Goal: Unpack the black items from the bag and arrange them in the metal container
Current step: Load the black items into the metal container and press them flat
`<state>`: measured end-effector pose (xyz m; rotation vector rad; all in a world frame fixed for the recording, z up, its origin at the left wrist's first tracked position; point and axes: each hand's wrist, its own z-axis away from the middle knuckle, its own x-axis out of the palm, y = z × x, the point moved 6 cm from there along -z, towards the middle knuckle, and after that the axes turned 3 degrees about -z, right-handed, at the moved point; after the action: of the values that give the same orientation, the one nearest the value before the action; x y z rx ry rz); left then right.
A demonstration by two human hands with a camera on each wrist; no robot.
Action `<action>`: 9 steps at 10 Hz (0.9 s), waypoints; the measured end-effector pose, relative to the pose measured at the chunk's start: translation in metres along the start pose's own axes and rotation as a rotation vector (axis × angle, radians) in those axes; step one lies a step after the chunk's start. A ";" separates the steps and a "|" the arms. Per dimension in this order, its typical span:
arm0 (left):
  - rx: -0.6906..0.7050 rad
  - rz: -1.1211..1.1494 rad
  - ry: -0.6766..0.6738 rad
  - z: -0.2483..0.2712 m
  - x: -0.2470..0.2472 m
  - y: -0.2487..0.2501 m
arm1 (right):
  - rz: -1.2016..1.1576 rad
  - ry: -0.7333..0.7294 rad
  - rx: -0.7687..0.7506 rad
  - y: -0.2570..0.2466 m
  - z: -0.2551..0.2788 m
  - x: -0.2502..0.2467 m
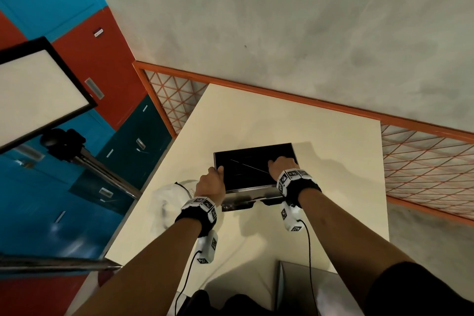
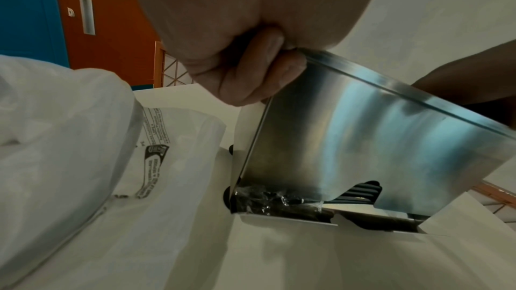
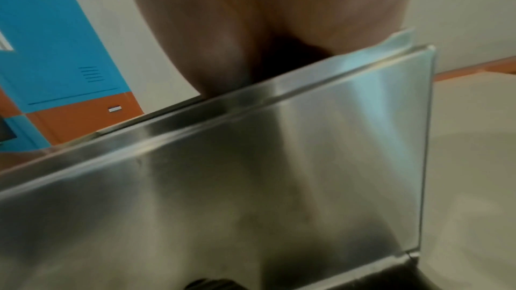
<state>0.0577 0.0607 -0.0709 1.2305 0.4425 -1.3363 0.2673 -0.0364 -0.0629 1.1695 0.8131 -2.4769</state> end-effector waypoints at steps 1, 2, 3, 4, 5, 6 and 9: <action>0.003 -0.003 -0.001 0.000 0.000 0.000 | 0.071 -0.027 -0.023 0.000 -0.003 0.004; 0.002 -0.001 -0.001 0.000 0.000 0.000 | 0.054 -0.016 0.043 0.004 -0.005 0.007; 0.007 -0.003 -0.003 -0.001 0.001 -0.001 | 0.064 -0.043 0.076 0.008 -0.008 0.011; 0.004 -0.014 0.002 -0.001 0.001 0.000 | 0.067 -0.082 0.058 0.009 -0.013 0.012; -0.008 -0.038 0.005 -0.001 0.001 0.000 | 0.031 -0.096 0.063 0.009 -0.015 0.015; -0.009 -0.044 0.004 0.000 0.001 0.001 | -0.003 -0.045 0.092 0.009 -0.013 0.014; -0.004 -0.030 0.004 0.000 0.001 0.001 | -0.049 -0.001 0.074 0.010 -0.011 0.008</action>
<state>0.0586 0.0601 -0.0719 1.2278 0.4671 -1.3581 0.2738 -0.0378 -0.0782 1.1869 0.7645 -2.5672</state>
